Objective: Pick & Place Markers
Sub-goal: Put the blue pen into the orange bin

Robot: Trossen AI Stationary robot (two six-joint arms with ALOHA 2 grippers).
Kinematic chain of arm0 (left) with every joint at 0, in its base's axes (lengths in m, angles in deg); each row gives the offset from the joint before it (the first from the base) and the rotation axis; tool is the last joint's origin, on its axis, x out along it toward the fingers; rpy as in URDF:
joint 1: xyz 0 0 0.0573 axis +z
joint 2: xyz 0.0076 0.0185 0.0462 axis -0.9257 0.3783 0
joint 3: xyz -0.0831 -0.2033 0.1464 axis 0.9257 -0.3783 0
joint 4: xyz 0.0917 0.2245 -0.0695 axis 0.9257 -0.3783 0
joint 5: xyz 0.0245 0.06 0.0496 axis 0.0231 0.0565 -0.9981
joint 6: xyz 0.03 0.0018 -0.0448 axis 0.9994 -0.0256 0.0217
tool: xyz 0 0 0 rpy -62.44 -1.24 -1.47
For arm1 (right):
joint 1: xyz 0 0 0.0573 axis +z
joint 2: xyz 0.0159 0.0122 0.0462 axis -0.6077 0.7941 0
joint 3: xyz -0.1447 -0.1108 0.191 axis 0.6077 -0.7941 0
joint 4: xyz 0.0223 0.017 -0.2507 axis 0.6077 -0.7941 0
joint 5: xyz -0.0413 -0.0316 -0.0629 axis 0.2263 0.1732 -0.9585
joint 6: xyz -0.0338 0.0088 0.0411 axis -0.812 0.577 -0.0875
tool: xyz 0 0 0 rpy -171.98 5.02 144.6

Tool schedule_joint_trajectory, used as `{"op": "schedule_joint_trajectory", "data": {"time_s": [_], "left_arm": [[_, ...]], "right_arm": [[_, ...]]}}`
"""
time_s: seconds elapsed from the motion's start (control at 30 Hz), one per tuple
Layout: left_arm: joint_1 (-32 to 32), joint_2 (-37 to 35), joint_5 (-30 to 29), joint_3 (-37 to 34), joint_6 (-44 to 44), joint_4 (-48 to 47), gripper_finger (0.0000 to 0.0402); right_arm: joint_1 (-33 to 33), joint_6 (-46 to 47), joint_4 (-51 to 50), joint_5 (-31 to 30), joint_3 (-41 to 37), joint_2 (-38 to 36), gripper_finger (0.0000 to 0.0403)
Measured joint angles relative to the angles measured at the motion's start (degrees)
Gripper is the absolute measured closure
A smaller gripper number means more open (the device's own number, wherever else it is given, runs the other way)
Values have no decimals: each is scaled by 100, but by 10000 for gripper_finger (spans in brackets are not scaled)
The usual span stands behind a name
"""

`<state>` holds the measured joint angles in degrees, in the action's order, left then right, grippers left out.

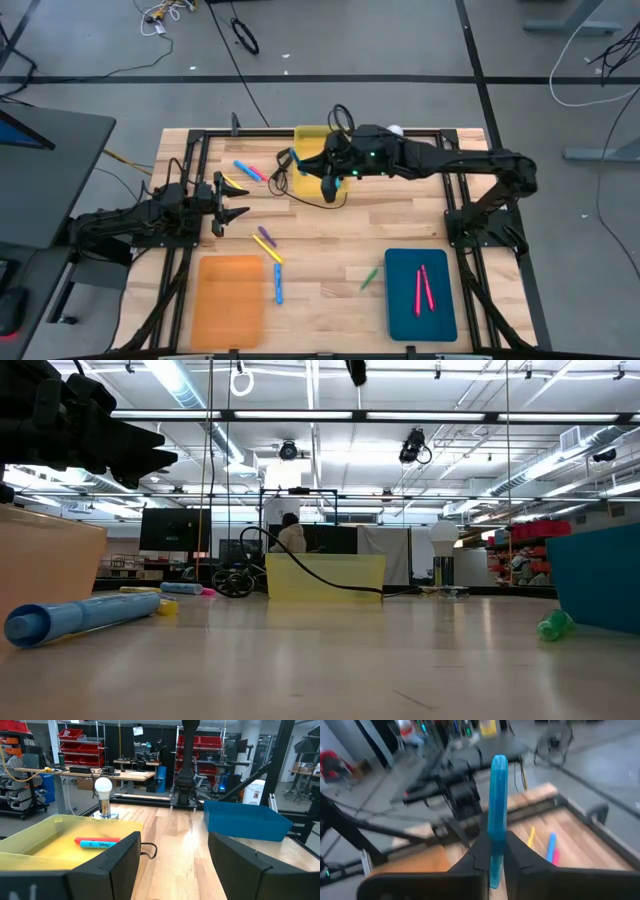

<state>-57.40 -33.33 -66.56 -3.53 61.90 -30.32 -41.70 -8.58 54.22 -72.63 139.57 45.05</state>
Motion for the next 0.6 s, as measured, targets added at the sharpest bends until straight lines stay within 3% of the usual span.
{"op": "schedule_joint_trajectory", "data": {"time_s": [0.6], "left_arm": [[0,-2,1,2,1,0,163]], "right_arm": [[645,-373,611,-54,193,-39,386]]}}
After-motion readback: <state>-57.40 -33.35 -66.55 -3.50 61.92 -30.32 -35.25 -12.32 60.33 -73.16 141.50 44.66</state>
